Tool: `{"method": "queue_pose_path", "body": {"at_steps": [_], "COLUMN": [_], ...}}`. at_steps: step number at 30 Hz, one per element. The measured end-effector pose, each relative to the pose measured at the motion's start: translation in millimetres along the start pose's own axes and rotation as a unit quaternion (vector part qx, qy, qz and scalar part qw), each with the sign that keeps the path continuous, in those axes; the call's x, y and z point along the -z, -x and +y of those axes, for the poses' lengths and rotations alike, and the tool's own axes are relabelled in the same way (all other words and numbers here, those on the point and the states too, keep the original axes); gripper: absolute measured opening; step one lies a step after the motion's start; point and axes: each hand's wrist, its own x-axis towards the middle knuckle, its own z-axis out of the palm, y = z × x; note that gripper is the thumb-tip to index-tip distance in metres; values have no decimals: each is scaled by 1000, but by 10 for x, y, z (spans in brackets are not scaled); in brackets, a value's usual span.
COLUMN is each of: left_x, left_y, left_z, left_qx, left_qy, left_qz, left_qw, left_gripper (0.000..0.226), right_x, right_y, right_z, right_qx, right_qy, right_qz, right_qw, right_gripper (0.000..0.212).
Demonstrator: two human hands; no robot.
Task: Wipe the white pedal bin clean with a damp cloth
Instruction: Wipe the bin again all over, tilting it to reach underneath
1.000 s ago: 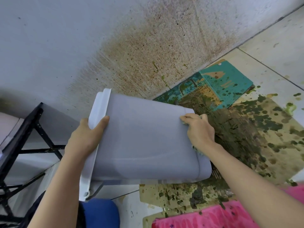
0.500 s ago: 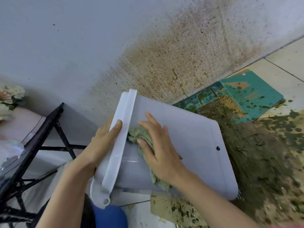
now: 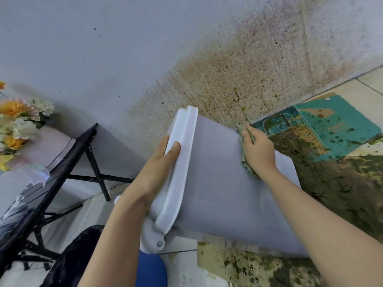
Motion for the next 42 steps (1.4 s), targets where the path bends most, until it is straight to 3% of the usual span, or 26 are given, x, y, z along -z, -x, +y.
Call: {"method": "queue_pose_path", "body": {"at_steps": [4, 8, 15, 21, 24, 29, 34, 37, 42], "left_x": [-84, -256, -466, -563, -642, -585, -562, -743, -940], "left_y": [28, 54, 36, 113, 176, 268, 306, 365, 430], "left_z": [76, 220, 390, 479, 571, 601, 626, 722, 845], "left_qx": [-4, -18, -22, -14, -18, -41, -54, -96, -135], "left_qy": [-6, -21, -93, -110, -72, -8, 97, 57, 1], "left_qz": [4, 20, 21, 18, 5, -42, -110, -145, -152], "left_qw": [1000, 999, 995, 994, 997, 998, 988, 983, 979], "left_gripper": [54, 58, 60, 60, 57, 50, 49, 49, 57], "right_x": [284, 446, 353, 564, 626, 892, 1345, 1546, 1653], "right_y": [461, 1001, 1656, 2182, 2053, 1585, 1695, 1788, 1784], "right_z": [362, 177, -793, -598, -720, -948, -894, -917, -1190], "right_qx": [-62, -62, 144, 218, 172, -28, -210, -208, -115], "right_qy": [4, -45, -138, -90, -129, -187, -326, -381, -494], "right_qz": [23, 31, 30, 57, 59, 19, 73, 91, 41], "right_qw": [998, 997, 979, 970, 975, 982, 919, 896, 861], "right_gripper": [49, 43, 32, 31, 30, 28, 15, 23, 54]}}
